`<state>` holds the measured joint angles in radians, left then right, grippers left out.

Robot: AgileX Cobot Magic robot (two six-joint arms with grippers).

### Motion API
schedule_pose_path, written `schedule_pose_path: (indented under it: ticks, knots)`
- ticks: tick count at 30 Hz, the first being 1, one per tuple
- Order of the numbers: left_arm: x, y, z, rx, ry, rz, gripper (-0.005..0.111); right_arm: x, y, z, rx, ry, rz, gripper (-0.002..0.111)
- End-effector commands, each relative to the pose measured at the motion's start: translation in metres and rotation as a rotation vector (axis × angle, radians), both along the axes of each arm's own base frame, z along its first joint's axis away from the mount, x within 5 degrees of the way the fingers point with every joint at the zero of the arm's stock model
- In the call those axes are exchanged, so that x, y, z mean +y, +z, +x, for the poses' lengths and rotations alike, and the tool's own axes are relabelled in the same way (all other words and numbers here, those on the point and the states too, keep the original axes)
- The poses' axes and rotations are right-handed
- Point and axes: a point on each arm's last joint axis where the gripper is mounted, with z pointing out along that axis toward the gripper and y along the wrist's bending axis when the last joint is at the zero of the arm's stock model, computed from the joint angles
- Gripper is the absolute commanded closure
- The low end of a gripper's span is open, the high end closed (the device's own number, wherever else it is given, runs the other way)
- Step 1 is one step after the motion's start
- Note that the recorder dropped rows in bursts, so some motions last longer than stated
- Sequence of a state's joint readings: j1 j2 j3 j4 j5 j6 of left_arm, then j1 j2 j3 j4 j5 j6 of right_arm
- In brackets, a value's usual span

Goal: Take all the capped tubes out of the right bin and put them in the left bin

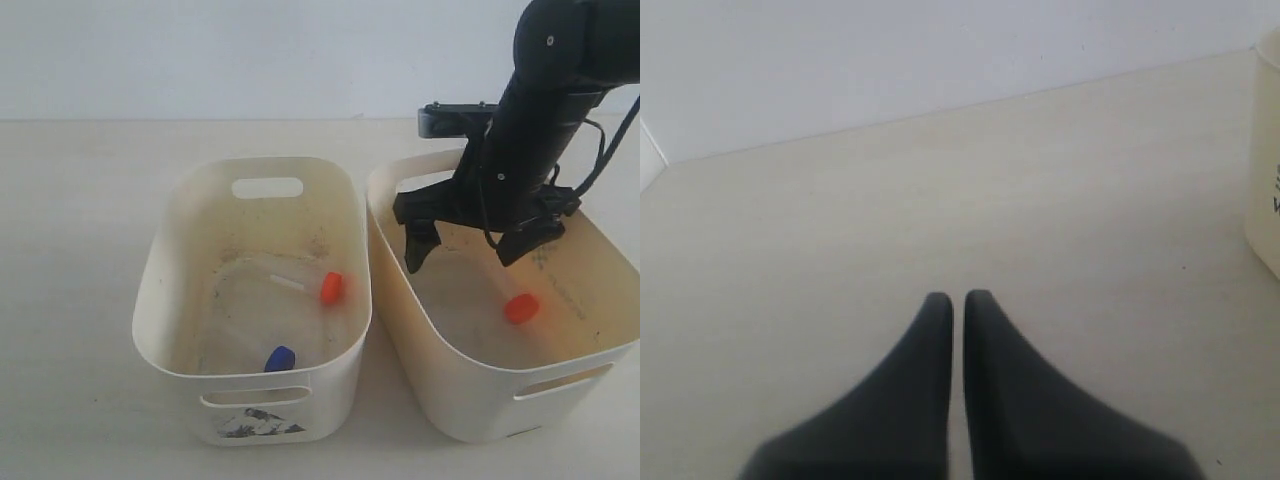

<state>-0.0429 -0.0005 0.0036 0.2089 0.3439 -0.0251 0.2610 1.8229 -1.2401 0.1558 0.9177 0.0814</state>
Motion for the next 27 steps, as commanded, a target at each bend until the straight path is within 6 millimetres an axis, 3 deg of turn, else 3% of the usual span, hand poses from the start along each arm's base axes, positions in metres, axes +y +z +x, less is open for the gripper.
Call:
schedule_pose_path:
  ticks: [1, 14, 22, 27]
  knots:
    - [0.000, 0.002, 0.000, -0.007, 0.000, -0.013, 0.102, -0.004, 0.004, -0.005, 0.043, 0.033, -0.042, 0.015]
    - [0.000, 0.002, 0.000, -0.007, 0.000, -0.013, 0.102, -0.011, 0.000, -0.010, 0.118, 0.069, -0.117, 0.015]
    - [0.000, 0.002, 0.000, -0.007, 0.000, -0.013, 0.102, -0.015, -0.028, -0.006, 0.202, 0.096, -0.198, 0.015]
    - [0.000, 0.002, 0.000, -0.007, 0.000, -0.013, 0.102, -0.018, -0.030, -0.005, 0.196, 0.095, -0.232, 0.015]
